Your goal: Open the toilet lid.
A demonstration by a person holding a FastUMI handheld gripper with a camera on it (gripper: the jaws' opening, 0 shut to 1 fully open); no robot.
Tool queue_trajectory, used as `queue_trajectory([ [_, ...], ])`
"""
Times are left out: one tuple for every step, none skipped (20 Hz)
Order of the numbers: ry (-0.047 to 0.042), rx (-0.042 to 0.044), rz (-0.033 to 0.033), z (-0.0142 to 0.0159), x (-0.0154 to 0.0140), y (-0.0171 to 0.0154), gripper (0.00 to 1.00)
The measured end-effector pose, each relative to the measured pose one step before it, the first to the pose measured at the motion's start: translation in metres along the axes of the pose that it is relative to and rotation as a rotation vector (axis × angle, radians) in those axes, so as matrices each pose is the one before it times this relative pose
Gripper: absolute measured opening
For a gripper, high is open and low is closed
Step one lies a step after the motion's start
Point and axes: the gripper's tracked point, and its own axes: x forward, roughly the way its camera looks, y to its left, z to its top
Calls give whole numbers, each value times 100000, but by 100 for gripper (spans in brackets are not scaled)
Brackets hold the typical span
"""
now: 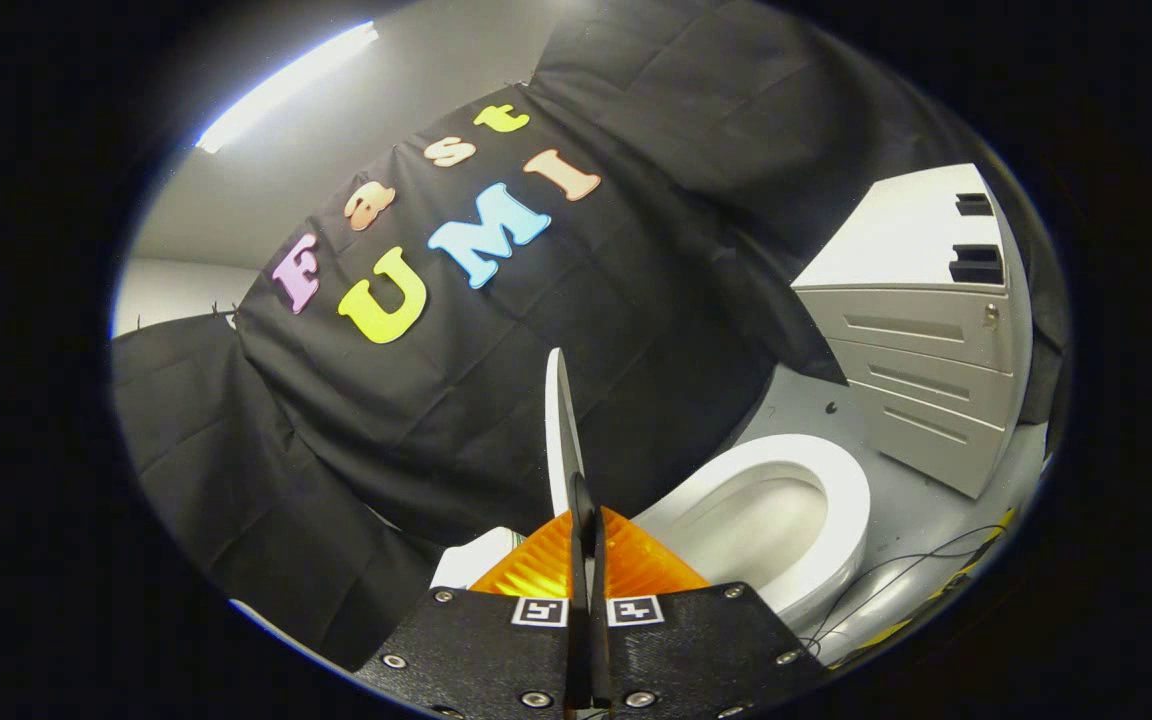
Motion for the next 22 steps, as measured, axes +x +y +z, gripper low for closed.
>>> queue_trajectory([
  [-271, -1163, 401, -134, -29, 481, 0],
  [-82, -1149, 363, -1, -27, 416, 0],
  [-324, -1283, 355, -74, -63, 300, 0],
  [-259, -593, 413, -25, -71, 325, 0],
  [-251, -523, 644, -158, 98, 451, 0],
  [-91, -577, 515, 10, -25, 463, 0],
  [102, -656, -11, -180, -85, 430, 0],
  [-4, -1333, -77, -69, 19, 482, 0],
  [-276, -1570, 22, -1, -76, 410, 0],
  [-324, -1532, 158, -97, 6, 481, 0],
  [-405, -1701, 415, -32, -77, 563, 0],
  [-429, -1053, 327, -54, -56, 468, 0],
  [-286, -771, 366, -138, 57, 573, 0],
  [-306, -546, 237, -57, -12, 508, 0],
  [-68, -1321, 137, -96, -106, 337, 0],
  [-217, -1790, 142, -32, 63, 379, 0],
  [110, -2112, -5, -102, -71, 380, 0],
  [-235, -1859, 245, -55, 100, 439, 0],
  [-169, -1930, 504, -159, -27, 645, 0],
  [-150, -1122, 804, -79, -54, 705, 0],
  [-342, -1523, 798, -156, -14, 690, 0],
  [-139, -1448, 799, -83, 5, 765, 0],
])
